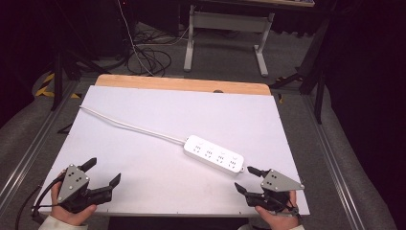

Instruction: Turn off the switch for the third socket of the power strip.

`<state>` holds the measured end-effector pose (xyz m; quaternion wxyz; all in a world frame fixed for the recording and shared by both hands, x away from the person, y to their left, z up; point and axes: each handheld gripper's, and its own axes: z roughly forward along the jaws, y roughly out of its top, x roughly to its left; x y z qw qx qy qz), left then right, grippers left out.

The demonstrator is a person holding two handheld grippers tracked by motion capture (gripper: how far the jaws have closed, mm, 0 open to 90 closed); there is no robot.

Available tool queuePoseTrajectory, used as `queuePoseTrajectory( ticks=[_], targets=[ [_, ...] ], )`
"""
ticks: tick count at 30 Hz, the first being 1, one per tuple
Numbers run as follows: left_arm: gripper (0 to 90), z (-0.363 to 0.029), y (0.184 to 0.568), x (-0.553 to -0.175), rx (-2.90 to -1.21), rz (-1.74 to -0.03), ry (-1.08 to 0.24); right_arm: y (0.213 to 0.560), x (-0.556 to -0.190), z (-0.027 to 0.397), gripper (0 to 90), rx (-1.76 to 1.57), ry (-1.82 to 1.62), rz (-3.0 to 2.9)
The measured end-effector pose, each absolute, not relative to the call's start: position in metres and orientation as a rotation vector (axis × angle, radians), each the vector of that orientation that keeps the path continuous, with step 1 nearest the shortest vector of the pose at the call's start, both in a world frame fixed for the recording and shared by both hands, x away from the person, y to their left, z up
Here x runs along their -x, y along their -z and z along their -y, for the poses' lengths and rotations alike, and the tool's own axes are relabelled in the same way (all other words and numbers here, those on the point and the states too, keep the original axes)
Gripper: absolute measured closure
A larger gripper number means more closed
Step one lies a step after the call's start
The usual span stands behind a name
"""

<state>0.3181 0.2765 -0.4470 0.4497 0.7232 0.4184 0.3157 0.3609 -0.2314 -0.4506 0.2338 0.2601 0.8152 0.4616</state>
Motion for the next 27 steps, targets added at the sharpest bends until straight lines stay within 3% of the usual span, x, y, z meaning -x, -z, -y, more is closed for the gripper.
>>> queuePoseTrajectory(
  ticks=[27],
  targets=[
    [10.1,-0.2771,0.4450,-0.3153,-1.779,-1.036,-0.815,0.4466,-0.3574,0.2275,31.6,-0.666,-1.276,-2.234]
  ],
)
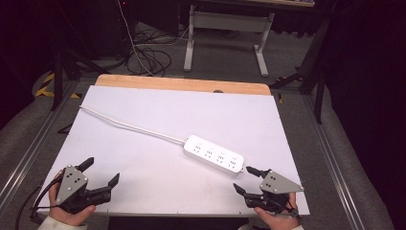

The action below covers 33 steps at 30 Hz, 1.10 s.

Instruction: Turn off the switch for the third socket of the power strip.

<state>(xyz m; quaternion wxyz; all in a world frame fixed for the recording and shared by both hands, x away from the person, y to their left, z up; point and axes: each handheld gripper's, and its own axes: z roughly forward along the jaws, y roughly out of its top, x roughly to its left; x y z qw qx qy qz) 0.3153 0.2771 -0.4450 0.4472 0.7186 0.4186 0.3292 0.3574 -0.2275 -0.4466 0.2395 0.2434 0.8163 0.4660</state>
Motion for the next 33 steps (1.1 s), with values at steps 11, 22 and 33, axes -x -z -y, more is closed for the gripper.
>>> queuePoseTrajectory(
  ticks=[11,22,33],
  targets=[
    [8.2,-0.274,0.445,-0.314,-1.779,-1.021,-0.806,0.437,-0.360,0.226,36.3,-0.650,-1.263,-2.234],
    [8.2,-0.273,0.445,-0.313,-1.788,-1.016,-0.822,0.414,-0.378,0.220,39.7,-0.655,-1.232,-2.220],
    [8.2,-0.273,0.445,-0.313,-1.782,-1.019,-0.825,0.395,-0.397,0.211,41.8,-0.652,-1.234,-2.210]
  ],
)
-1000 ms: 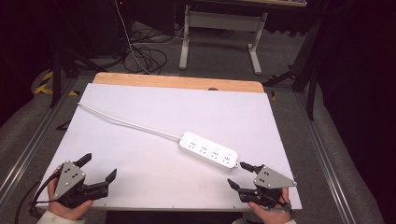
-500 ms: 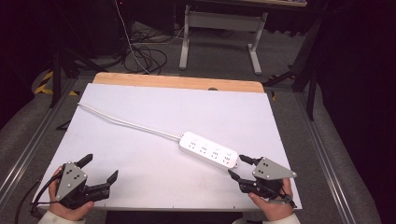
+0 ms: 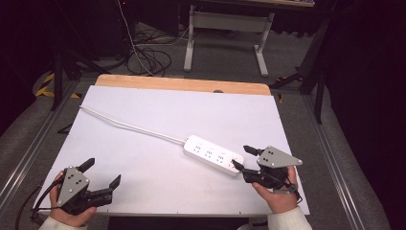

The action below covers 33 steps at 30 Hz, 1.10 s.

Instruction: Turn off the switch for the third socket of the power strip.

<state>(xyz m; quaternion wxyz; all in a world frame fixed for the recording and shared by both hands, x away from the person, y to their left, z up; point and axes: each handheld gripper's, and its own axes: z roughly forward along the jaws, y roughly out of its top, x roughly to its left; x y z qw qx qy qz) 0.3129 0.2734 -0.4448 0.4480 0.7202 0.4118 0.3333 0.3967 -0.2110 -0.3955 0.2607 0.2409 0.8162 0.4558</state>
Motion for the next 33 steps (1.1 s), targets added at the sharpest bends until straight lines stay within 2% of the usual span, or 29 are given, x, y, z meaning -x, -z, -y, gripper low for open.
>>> queuePoseTrajectory(
  ticks=[15,18,20,21,22,28,33],
  targets=[
    [8.2,-0.273,0.445,-0.313,-1.791,-1.021,-0.821,0.392,-0.418,0.215,45.3,-0.714,-1.224,-2.210],
    [8.3,-0.273,0.445,-0.313,-1.786,-1.025,-0.819,0.392,-0.420,0.217,50.7,-0.730,-1.224,-2.238],
    [8.4,-0.273,0.445,-0.313,-1.792,-1.025,-0.819,0.392,-0.422,0.217,60.0,-0.729,-1.225,-2.258],
    [8.4,-0.273,0.445,-0.313,-1.793,-1.023,-0.820,0.393,-0.426,0.216,69.8,-0.741,-1.231,-2.299],
    [8.4,-0.273,0.445,-0.313,-1.793,-1.023,-0.823,0.393,-0.426,0.216,69.8,-0.741,-1.231,-2.299],
    [8.4,-0.273,0.445,-0.313,-1.793,-1.025,-0.823,0.399,-0.440,0.208,89.9,-0.818,-1.165,-2.345],
    [8.3,-0.273,0.445,-0.313,-1.793,-1.023,-0.825,0.403,-0.448,0.203,90.0,-0.837,-1.142,-2.371]
  ],
)
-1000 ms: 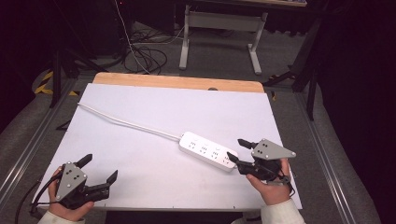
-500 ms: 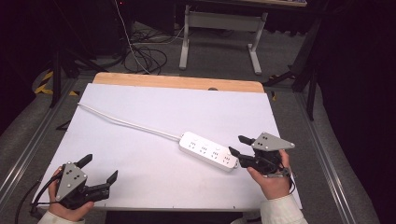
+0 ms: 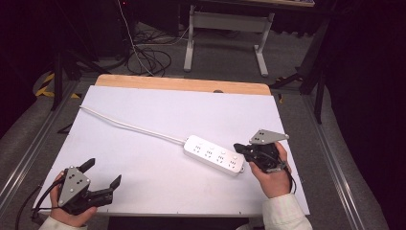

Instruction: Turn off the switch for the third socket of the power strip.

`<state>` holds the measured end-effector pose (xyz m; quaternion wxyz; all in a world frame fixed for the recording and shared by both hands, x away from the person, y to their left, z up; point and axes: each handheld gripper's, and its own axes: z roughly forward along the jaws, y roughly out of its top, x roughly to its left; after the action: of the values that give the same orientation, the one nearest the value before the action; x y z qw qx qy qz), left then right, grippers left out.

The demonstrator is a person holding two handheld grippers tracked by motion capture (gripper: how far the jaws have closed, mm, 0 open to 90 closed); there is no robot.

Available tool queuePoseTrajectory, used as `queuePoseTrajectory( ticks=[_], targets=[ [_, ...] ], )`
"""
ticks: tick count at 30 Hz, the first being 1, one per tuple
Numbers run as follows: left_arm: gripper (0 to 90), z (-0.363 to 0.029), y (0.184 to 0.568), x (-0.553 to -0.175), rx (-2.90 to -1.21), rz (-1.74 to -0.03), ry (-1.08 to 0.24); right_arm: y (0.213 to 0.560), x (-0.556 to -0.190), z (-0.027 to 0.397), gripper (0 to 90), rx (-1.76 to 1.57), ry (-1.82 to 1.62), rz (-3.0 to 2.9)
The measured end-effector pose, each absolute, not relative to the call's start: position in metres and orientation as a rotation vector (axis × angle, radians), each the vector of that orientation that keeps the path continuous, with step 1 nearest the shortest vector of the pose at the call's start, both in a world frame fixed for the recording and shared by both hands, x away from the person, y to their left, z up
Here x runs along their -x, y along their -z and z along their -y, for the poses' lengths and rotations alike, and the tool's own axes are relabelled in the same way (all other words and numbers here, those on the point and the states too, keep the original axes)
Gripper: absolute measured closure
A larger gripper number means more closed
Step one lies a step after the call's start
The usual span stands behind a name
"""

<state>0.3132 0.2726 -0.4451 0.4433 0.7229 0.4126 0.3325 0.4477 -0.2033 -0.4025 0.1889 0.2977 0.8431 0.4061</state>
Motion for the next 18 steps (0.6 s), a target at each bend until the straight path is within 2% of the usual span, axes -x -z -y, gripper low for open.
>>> queuePoseTrajectory(
  ticks=[18],
  targets=[
    [8.4,-0.272,0.445,-0.313,-1.793,-1.027,-0.822,0.424,-0.473,0.188,90.0,-0.987,-1.168,-2.422]
  ],
)
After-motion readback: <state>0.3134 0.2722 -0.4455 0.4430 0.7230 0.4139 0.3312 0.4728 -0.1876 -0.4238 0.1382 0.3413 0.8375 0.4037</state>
